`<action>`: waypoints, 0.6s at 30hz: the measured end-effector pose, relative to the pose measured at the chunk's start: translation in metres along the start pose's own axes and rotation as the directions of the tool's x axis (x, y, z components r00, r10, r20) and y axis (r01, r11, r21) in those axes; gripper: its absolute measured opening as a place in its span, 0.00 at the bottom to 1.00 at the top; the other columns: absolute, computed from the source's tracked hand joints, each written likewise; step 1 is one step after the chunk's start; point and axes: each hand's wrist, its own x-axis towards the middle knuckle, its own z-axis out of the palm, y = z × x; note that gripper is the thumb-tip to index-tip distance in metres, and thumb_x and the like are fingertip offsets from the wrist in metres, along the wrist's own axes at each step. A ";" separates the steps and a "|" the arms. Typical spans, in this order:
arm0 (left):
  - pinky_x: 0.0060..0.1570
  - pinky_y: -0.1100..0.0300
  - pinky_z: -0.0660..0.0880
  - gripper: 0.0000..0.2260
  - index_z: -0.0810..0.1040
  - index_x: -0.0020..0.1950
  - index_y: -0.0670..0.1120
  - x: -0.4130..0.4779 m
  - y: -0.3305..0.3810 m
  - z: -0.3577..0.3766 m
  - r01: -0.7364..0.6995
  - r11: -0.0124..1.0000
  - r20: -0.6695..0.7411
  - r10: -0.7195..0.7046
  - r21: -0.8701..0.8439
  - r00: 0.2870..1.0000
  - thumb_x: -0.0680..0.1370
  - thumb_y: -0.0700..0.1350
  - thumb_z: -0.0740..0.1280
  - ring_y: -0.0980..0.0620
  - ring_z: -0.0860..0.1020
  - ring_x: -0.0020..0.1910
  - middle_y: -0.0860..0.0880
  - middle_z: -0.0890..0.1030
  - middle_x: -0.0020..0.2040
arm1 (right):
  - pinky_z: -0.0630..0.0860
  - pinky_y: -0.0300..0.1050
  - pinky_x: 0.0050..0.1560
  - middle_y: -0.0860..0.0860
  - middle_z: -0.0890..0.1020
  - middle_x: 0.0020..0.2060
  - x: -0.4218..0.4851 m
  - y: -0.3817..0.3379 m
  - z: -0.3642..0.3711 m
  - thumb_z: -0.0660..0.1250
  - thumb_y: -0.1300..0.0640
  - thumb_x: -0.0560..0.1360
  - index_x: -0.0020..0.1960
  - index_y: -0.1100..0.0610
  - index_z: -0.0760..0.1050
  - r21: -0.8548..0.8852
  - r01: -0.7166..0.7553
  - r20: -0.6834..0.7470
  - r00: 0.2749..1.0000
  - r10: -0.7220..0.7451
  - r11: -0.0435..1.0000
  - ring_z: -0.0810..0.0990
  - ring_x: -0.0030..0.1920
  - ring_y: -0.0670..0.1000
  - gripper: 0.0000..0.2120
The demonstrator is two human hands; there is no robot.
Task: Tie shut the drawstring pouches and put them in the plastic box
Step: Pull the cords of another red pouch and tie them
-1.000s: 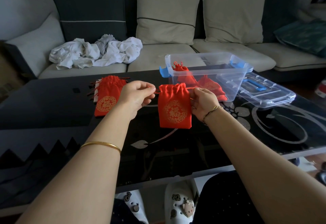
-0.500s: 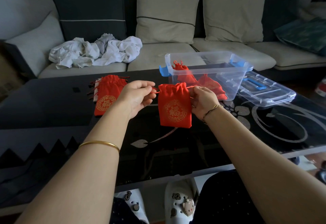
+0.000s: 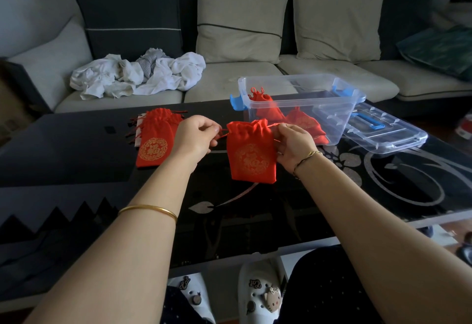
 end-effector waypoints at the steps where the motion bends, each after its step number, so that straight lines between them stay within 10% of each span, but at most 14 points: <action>1: 0.33 0.63 0.71 0.06 0.78 0.48 0.43 0.001 -0.001 0.000 -0.032 0.998 -0.030 0.034 0.051 0.999 0.79 0.41 0.62 0.56 0.76 0.35 0.51 0.77 0.38 | 0.70 0.42 0.35 0.50 0.76 0.32 0.000 -0.001 0.000 0.58 0.61 0.79 0.39 0.56 0.71 -0.031 0.021 0.005 1.000 -0.021 0.999 0.73 0.31 0.48 0.11; 11: 0.41 0.59 0.69 0.09 0.75 0.50 0.41 0.007 -0.006 -0.005 0.003 0.985 -0.182 0.028 0.171 0.983 0.81 0.42 0.57 0.50 0.73 0.45 0.49 0.75 0.45 | 0.76 0.48 0.40 0.50 0.77 0.29 0.010 -0.004 -0.014 0.61 0.57 0.77 0.31 0.56 0.72 -0.626 0.325 -0.021 0.901 -0.432 0.709 0.76 0.33 0.51 0.16; 15: 0.45 0.49 0.74 0.12 0.73 0.44 0.42 0.011 -0.009 -0.005 0.149 0.986 -0.188 -0.134 0.069 0.973 0.81 0.45 0.55 0.47 0.71 0.41 0.46 0.75 0.42 | 0.64 0.35 0.22 0.50 0.73 0.28 0.012 -0.007 -0.015 0.61 0.55 0.78 0.31 0.56 0.72 -0.306 0.152 -0.153 0.966 -0.207 0.940 0.68 0.22 0.44 0.16; 18: 0.24 0.61 0.63 0.14 0.70 0.35 0.44 0.013 -0.005 -0.005 0.308 0.933 -0.163 -0.338 -0.184 0.927 0.80 0.44 0.56 0.50 0.65 0.27 0.49 0.69 0.31 | 0.61 0.34 0.24 0.48 0.67 0.27 0.010 -0.010 -0.016 0.59 0.53 0.79 0.33 0.54 0.70 -0.023 -0.054 -0.135 0.990 0.050 0.998 0.64 0.22 0.44 0.16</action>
